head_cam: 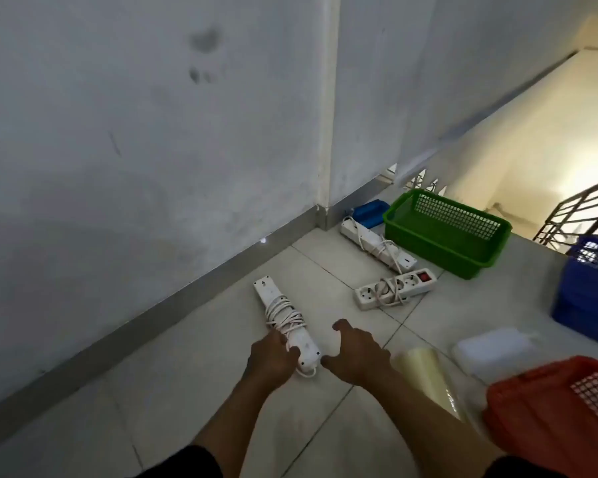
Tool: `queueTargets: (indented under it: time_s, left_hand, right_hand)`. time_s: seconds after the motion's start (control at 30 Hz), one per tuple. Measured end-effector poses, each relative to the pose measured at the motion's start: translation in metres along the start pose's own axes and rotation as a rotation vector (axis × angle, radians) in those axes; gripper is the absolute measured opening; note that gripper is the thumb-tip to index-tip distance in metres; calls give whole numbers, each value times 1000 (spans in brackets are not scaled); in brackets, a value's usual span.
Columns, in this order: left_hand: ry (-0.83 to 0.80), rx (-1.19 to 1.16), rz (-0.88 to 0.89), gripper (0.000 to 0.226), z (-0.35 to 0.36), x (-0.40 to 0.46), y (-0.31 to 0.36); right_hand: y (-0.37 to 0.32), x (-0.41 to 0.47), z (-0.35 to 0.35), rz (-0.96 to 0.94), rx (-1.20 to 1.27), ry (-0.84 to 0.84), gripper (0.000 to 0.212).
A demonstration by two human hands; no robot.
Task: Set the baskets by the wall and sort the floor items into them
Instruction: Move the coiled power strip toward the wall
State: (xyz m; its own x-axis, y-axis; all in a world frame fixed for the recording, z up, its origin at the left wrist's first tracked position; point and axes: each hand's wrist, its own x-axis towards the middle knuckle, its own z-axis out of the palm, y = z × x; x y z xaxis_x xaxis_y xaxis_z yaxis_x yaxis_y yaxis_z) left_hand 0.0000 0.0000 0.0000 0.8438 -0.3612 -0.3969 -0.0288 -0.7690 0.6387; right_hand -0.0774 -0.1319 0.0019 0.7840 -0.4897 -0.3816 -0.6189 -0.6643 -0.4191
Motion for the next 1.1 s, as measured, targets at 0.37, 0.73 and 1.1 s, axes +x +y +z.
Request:
queueTargets:
  time_s: [0.37, 0.73, 1.1]
  left_hand:
    - [-44, -272, -233, 42, 51, 80, -66]
    - [-158, -663, -394, 38, 56, 106, -97]
    - [192, -238, -153, 68, -2, 111, -178]
  right_hand:
    - [5, 88, 109, 48, 183, -64, 92]
    - [-13, 114, 163, 84, 539, -13, 65]
    - [-63, 120, 166, 85, 1095, -371, 22]
